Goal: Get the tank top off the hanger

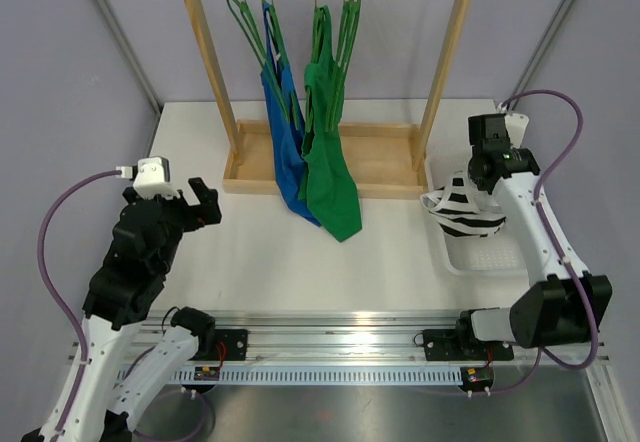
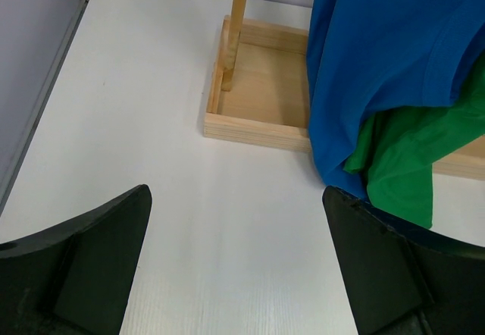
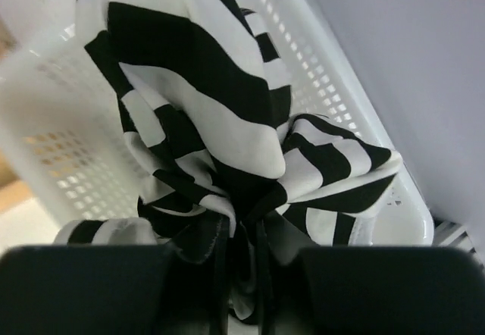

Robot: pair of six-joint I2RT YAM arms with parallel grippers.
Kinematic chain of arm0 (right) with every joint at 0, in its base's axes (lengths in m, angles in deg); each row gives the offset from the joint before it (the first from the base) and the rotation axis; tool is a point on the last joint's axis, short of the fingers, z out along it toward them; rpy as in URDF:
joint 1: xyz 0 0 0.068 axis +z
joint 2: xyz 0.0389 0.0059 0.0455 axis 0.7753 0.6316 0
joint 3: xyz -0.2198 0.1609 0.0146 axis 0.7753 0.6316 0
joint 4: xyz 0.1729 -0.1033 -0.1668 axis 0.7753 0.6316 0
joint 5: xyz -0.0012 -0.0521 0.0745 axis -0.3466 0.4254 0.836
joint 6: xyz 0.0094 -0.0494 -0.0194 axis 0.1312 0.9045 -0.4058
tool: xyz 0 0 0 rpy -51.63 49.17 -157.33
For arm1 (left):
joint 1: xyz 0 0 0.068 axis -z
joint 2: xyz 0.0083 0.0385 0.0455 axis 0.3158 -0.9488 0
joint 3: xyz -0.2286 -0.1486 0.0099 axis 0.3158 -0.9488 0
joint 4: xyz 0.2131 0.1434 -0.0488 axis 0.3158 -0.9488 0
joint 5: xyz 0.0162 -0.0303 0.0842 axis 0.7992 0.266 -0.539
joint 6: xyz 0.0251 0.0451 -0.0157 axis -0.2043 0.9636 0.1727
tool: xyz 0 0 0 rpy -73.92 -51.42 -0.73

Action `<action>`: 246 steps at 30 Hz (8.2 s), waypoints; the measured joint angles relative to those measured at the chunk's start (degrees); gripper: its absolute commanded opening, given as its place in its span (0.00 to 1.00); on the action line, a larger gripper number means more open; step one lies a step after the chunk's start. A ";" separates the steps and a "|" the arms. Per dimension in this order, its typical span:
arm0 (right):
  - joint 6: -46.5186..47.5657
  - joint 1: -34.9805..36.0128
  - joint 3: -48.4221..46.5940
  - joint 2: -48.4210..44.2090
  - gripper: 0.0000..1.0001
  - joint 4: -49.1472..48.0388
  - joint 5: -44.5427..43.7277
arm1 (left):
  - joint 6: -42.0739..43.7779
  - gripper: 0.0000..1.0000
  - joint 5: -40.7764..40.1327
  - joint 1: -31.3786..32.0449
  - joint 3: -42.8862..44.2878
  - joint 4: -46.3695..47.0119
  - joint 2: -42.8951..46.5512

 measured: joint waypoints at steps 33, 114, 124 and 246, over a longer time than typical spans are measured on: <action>-10.95 -2.05 20.02 -36.15 0.92 -11.58 49.70 | -1.81 0.92 12.92 1.97 70.25 -7.30 -53.51; -26.93 28.33 42.29 -22.10 0.97 -47.98 63.93 | -19.43 0.00 30.03 12.35 -18.45 -3.78 5.84; -26.91 43.32 34.16 -2.84 0.76 -53.40 46.01 | -24.90 0.00 36.50 12.35 -24.04 6.43 8.00; -11.13 31.89 22.95 -35.41 0.99 -7.93 40.87 | 10.40 0.00 -8.55 5.07 81.90 -17.16 -63.14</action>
